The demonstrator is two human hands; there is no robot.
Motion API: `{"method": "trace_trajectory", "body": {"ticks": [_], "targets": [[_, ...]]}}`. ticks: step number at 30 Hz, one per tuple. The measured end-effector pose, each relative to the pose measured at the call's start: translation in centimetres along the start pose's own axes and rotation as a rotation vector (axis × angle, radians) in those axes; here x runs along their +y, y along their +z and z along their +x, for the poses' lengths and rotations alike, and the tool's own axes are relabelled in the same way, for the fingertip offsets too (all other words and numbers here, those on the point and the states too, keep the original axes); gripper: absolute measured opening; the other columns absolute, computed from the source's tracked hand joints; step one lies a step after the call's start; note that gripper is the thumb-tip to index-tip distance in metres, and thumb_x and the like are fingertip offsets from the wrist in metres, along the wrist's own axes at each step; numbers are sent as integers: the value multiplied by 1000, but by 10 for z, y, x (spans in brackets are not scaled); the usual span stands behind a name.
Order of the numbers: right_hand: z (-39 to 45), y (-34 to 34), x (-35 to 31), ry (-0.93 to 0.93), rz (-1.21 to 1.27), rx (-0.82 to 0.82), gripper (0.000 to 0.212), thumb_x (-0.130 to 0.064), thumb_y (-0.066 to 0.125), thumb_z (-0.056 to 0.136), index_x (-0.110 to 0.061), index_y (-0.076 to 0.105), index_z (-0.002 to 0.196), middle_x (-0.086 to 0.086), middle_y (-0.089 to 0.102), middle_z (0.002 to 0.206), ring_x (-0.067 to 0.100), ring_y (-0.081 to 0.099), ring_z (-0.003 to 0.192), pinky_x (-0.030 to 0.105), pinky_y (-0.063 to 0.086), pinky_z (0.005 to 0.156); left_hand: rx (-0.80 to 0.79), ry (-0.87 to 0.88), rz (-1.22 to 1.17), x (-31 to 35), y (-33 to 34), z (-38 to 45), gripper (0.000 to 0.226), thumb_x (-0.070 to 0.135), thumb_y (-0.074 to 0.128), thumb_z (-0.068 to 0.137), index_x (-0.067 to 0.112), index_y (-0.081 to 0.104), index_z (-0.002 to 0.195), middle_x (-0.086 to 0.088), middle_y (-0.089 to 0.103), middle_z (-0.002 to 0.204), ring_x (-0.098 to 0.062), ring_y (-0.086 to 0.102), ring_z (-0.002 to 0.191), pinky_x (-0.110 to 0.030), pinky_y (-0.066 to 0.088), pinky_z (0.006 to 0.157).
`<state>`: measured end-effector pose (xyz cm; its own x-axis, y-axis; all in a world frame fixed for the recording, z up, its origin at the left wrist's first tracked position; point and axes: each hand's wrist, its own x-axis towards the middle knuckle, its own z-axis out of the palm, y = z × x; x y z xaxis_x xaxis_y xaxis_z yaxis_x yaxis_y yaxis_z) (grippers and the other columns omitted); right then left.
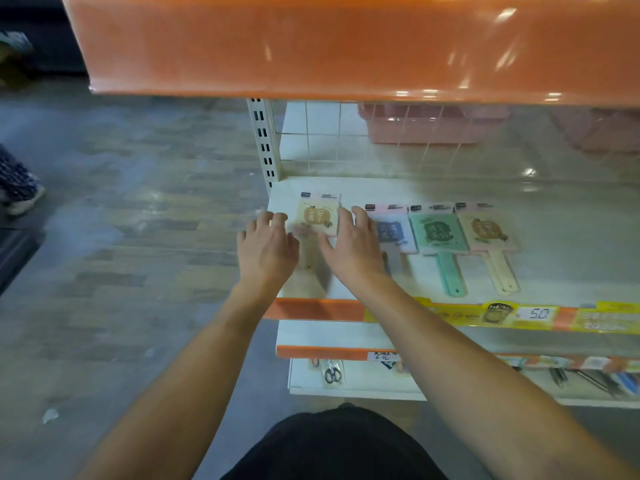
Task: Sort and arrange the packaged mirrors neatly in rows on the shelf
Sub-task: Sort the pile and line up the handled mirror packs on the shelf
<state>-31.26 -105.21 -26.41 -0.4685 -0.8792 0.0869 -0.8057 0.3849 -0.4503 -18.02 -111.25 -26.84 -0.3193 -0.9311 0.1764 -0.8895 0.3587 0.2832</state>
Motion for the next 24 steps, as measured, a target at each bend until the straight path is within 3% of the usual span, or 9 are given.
{"method": "trace_trajectory", "body": {"ticks": [4, 12, 16, 21, 24], "targets": [[3, 14, -10, 5, -82, -46, 52, -43, 51, 91, -13, 44, 133, 12, 42, 136, 35, 40, 121, 43, 40, 94, 18, -13, 9, -15, 0, 1, 32, 24, 52, 88, 14, 57, 118, -9, 56, 122, -33, 54, 106, -40, 36, 84], [20, 40, -31, 39, -105, -11, 62, -54, 58, 84, -14, 46, 129, 18, 33, 145, 38, 37, 122, 43, 33, 102, 19, -33, 9, -37, -5, 8, 31, 25, 50, 89, 16, 56, 117, -7, 56, 120, -32, 54, 105, -39, 35, 83], [26, 50, -33, 106, -122, 12, 72, -64, 59, 80, -11, 48, 127, 24, 38, 141, 39, 34, 126, 43, 32, 105, 11, -34, 6, -44, -7, 12, 31, 27, 50, 89, 16, 56, 117, -7, 55, 122, -32, 54, 108, -39, 35, 86], [30, 49, -35, 97, -152, 60, 59, -58, 64, 80, -13, 52, 117, 17, 50, 120, 34, 41, 111, 37, 37, 89, -8, -30, 8, -44, -6, 15, 33, 29, 48, 90, 17, 54, 121, -7, 53, 125, -32, 51, 110, -39, 34, 88], [32, 47, -33, 98, -145, 67, 57, -57, 65, 80, -12, 54, 114, 16, 53, 116, 34, 43, 108, 37, 37, 88, -14, -29, -11, -40, -5, 15, 34, 29, 48, 91, 17, 55, 122, -7, 53, 125, -31, 51, 111, -39, 34, 90]]}}
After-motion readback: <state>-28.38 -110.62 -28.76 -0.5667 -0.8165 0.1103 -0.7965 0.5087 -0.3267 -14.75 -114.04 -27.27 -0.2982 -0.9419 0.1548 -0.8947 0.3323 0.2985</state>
